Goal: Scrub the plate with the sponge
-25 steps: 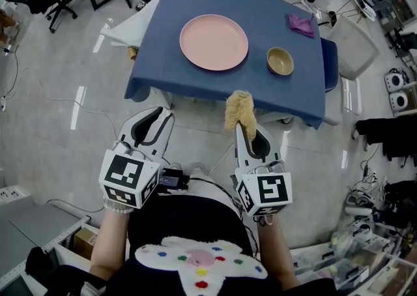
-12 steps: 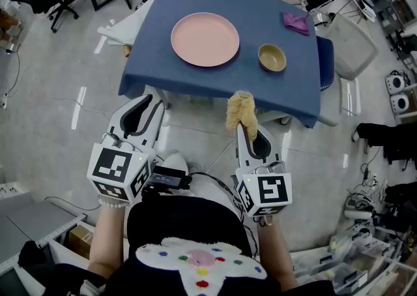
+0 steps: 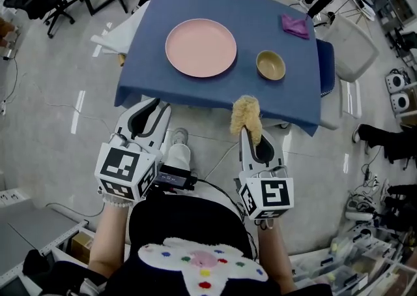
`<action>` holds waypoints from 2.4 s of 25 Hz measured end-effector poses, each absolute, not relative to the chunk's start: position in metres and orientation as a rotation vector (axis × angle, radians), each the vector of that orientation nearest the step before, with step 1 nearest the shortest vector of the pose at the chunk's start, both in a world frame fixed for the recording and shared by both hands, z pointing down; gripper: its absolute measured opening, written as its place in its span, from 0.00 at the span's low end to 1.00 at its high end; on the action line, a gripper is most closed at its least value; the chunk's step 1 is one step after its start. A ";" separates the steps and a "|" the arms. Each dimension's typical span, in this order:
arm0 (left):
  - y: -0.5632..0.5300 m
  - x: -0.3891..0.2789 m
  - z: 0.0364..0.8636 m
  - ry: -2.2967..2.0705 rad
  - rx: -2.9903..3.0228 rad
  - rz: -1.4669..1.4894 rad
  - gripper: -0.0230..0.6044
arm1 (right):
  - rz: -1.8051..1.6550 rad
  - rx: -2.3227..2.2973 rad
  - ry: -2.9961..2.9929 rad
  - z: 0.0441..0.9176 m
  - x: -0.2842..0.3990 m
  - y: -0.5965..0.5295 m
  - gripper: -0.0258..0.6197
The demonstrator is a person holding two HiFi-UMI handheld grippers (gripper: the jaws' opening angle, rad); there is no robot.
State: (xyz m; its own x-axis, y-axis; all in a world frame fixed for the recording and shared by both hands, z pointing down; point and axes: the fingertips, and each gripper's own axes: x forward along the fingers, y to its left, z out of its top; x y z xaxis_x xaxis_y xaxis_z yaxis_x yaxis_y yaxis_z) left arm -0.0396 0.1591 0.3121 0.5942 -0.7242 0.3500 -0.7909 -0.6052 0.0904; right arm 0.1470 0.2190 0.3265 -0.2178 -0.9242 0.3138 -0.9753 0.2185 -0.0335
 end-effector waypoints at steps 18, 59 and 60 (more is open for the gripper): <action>-0.004 -0.047 0.340 -1.110 2.554 0.473 0.19 | 0.386 1.848 -2.153 0.333 0.138 0.065 0.13; -0.090 -0.058 0.449 -1.097 2.269 0.594 0.19 | 0.502 1.549 -2.108 0.416 0.118 -0.072 0.13; -0.090 -0.060 0.452 -1.099 2.258 0.599 0.19 | 0.508 1.541 -2.105 0.420 0.118 -0.075 0.13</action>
